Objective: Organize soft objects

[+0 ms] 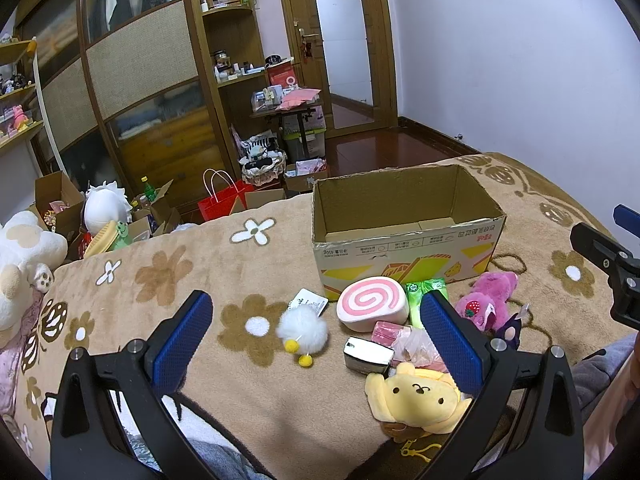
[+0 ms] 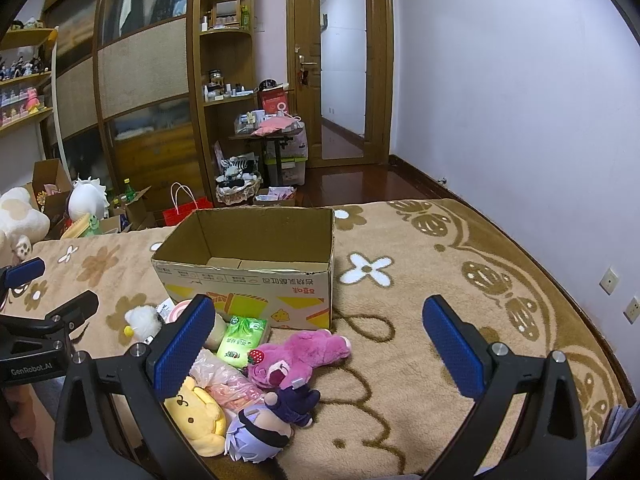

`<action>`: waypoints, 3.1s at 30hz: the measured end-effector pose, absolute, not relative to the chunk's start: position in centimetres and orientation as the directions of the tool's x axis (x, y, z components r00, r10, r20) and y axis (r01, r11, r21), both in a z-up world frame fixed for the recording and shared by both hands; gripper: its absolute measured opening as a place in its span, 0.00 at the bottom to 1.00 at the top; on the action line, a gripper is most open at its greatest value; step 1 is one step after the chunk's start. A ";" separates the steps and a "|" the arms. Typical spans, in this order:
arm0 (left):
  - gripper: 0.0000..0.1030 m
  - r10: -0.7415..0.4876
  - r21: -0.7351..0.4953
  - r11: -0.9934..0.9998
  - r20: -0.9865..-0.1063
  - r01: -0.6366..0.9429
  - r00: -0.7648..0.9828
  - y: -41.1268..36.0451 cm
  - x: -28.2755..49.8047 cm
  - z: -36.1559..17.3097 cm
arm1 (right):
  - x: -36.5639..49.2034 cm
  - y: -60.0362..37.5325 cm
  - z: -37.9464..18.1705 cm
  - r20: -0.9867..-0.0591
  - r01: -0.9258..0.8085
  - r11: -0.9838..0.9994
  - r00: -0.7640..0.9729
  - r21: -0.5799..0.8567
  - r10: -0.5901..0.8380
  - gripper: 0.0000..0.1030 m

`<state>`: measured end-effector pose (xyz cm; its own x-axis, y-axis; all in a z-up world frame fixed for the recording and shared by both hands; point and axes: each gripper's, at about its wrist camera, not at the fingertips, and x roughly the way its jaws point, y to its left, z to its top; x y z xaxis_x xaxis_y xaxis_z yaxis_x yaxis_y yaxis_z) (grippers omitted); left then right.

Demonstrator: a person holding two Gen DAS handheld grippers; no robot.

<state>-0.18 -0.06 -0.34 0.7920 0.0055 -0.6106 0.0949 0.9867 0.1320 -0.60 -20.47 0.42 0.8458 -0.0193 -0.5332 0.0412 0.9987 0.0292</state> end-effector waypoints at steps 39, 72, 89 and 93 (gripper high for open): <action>1.00 0.007 0.134 0.986 -0.612 0.094 0.791 -0.1 -0.2 -0.3 | -0.8 -20.4 0.4 -0.537 0.041 0.999 0.844 0.025 -0.021 1.00; 0.99 0.012 0.140 0.971 -0.840 0.195 0.542 -2.8 3.6 -6.4 | 4.1 -23.0 -6.8 -0.786 0.119 0.953 0.598 0.280 0.157 1.00; 0.99 -0.061 0.010 0.978 -0.942 0.209 0.329 -4.2 6.2 -11.4 | 6.0 -22.6 -10.6 -0.843 0.141 0.927 0.480 0.348 0.244 1.00; 0.99 -0.070 -0.003 0.977 -0.950 0.215 0.306 -4.5 6.4 -11.9 | 6.6 -22.5 -11.5 -0.852 0.138 0.922 0.449 0.363 0.268 0.96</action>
<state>6.42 -4.54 -11.91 0.3056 -0.0699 -0.9496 0.2147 0.9767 -0.0028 6.63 -22.53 -11.51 0.4490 0.2683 -0.8523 0.1376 0.9217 0.3626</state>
